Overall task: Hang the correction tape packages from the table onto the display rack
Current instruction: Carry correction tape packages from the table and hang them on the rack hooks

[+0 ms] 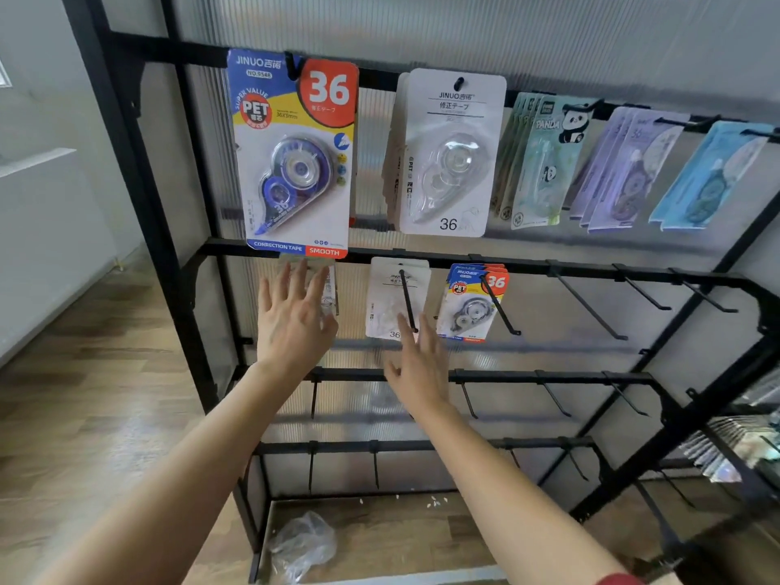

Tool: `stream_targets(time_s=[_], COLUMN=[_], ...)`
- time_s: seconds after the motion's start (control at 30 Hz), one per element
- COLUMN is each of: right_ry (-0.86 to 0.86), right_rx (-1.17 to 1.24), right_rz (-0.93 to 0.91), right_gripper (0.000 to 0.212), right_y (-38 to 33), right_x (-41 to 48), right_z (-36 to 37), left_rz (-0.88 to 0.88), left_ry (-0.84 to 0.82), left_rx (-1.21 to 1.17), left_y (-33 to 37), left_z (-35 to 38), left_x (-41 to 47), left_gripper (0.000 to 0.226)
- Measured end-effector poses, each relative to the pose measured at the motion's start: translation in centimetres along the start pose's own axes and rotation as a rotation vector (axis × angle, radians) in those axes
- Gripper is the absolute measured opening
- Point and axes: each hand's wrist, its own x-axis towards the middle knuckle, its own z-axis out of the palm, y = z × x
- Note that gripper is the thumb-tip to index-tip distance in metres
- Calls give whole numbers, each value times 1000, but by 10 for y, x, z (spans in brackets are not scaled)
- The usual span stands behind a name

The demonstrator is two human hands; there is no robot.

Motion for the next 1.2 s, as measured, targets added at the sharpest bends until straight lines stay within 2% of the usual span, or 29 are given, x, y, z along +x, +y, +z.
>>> stream_targets(time_s=[0.2,0.3,0.57,0.7,1.0,1.2], right_ry=[-63,-65,-124,-202,-374,-445], right_rx=[-1,9,41,47,62,42], right_rz=[-37,-67,-147,-202,-421,-655], right_gripper=[71,68,70,70,72,74], right_y=[2,4,7,1,-56,-134], right_x=[-58,-85,-178,-245,-399,-477], right_z=[5,3,-17,-21,-21,-22], left_rz=[45,35,-80,-189,-469,-727], left_ry=[52,16,-118,-175,-313,-219], left_rx=[-42,2,29,19,208,231], left_y=[-2,-2,14,23,10,-28], left_z=[-6,0,-8,-23,-87,-148], left_x=[-47,-83,-203,-290,-491,-599], left_gripper=[79,84,79,75,77,75])
